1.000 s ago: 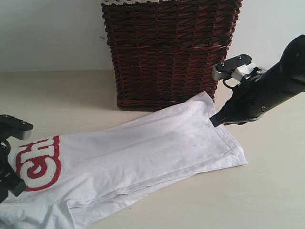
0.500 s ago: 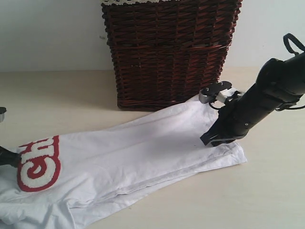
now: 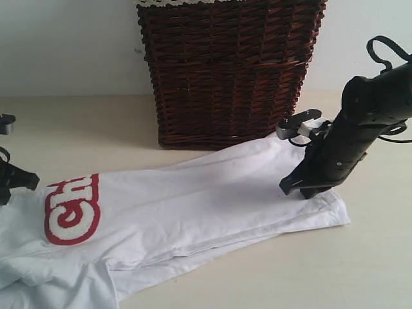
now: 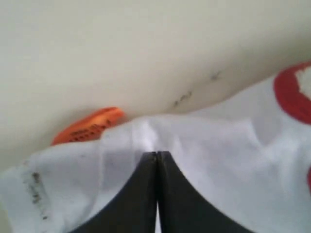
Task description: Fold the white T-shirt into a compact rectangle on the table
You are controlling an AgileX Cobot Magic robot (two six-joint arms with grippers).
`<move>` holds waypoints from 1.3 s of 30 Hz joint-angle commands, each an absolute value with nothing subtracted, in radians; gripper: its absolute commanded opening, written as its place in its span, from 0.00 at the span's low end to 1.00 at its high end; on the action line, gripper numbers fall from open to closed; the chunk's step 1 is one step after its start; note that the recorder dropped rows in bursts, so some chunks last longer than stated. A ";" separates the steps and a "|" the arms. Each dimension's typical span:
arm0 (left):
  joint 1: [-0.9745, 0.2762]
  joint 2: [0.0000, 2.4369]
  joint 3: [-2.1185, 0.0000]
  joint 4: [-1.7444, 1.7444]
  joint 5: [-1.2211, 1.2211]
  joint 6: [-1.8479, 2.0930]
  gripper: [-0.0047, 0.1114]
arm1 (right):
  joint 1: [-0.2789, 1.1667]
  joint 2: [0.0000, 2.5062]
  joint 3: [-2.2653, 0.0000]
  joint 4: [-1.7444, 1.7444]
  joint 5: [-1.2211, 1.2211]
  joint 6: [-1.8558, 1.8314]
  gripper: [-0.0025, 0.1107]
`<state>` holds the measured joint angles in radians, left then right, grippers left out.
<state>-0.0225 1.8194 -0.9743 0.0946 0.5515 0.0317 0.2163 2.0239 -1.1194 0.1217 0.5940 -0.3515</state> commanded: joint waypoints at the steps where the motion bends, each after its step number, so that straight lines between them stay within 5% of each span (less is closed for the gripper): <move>1: -0.022 1.761 -0.986 0.050 0.479 0.029 0.04 | 0.210 2.058 -1.085 -0.022 0.883 -0.311 0.02; 13: -0.024 1.648 -0.986 -0.496 0.607 0.526 0.04 | 0.210 2.007 -1.015 -0.025 0.952 -0.317 0.02; 23: -0.051 1.610 -0.957 -0.490 0.797 0.550 0.04 | 0.210 1.825 -1.015 0.000 0.807 -0.305 0.02; 39: -0.443 1.556 -0.853 -0.221 1.003 0.407 0.04 | 0.210 1.822 -1.015 0.099 0.775 -0.311 0.02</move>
